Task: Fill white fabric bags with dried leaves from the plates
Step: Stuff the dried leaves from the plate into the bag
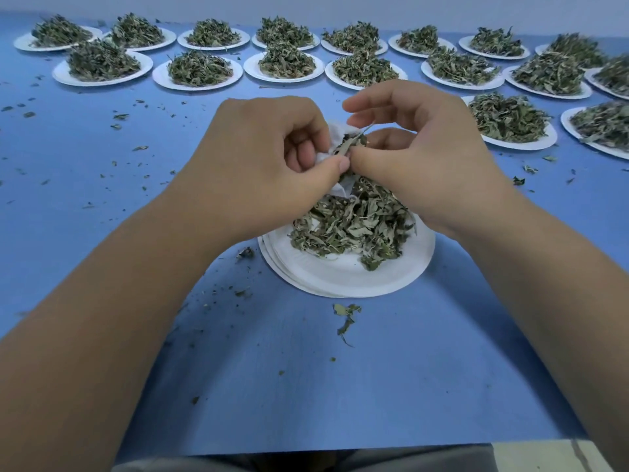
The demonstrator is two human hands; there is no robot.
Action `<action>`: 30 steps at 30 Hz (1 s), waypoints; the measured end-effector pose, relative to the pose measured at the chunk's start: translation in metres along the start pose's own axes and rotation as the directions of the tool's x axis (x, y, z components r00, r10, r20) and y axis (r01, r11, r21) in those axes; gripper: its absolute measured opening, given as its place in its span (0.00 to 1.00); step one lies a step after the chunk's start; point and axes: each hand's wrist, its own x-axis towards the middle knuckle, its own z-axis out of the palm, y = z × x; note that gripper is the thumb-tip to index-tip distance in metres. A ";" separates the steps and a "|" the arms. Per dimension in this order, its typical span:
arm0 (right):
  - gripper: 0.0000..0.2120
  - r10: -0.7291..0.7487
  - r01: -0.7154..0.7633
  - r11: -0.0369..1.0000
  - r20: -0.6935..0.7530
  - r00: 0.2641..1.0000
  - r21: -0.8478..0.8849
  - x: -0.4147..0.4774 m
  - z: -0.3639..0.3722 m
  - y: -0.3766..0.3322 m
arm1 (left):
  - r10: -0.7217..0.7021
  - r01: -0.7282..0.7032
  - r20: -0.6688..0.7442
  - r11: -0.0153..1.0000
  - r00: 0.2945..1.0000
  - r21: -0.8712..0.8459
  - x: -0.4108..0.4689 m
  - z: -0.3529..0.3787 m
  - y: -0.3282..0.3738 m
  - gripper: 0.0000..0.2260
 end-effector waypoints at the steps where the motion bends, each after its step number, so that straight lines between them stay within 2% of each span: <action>1: 0.18 -0.003 0.003 1.000 -0.004 1.000 -0.007 0.000 0.000 0.000 | -0.007 0.007 0.018 1.000 1.000 0.028 0.000 0.000 -0.002 0.06; 5: 0.18 -0.017 0.016 1.000 -0.009 1.000 -0.026 0.000 0.002 0.000 | -0.077 0.071 0.059 0.993 0.995 0.098 0.002 0.004 -0.006 0.07; 9: 0.17 -0.069 0.069 0.992 -0.001 0.998 -0.103 0.001 0.003 0.000 | -0.113 0.114 0.046 0.993 0.993 -0.019 0.004 0.005 -0.005 0.05; 13: 0.12 -0.086 0.080 0.975 -0.020 0.996 -0.207 0.003 0.004 0.003 | -0.142 0.146 0.054 0.986 0.988 -0.085 0.005 0.003 -0.005 0.07; 21: 0.11 -0.120 0.075 0.948 -0.130 0.984 -0.309 0.006 0.004 0.007 | -0.045 0.070 0.119 0.975 0.992 -0.212 0.001 0.004 0.000 0.09; 24: 0.12 -0.109 0.075 0.956 -0.104 0.989 -0.284 0.004 0.007 0.004 | -0.067 0.078 0.064 0.976 0.996 -0.201 0.002 0.004 -0.002 0.07; 27: 0.15 -0.085 0.079 0.975 -0.019 0.996 -0.209 0.002 0.005 0.000 | -0.103 0.100 -0.014 0.983 0.995 -0.155 0.005 0.002 -0.007 0.04; 30: 0.13 -0.089 0.092 0.985 0.025 0.996 -0.144 0.001 -0.001 -0.004 | -0.138 0.127 -0.074 0.983 0.988 -0.136 0.007 0.000 -0.010 0.02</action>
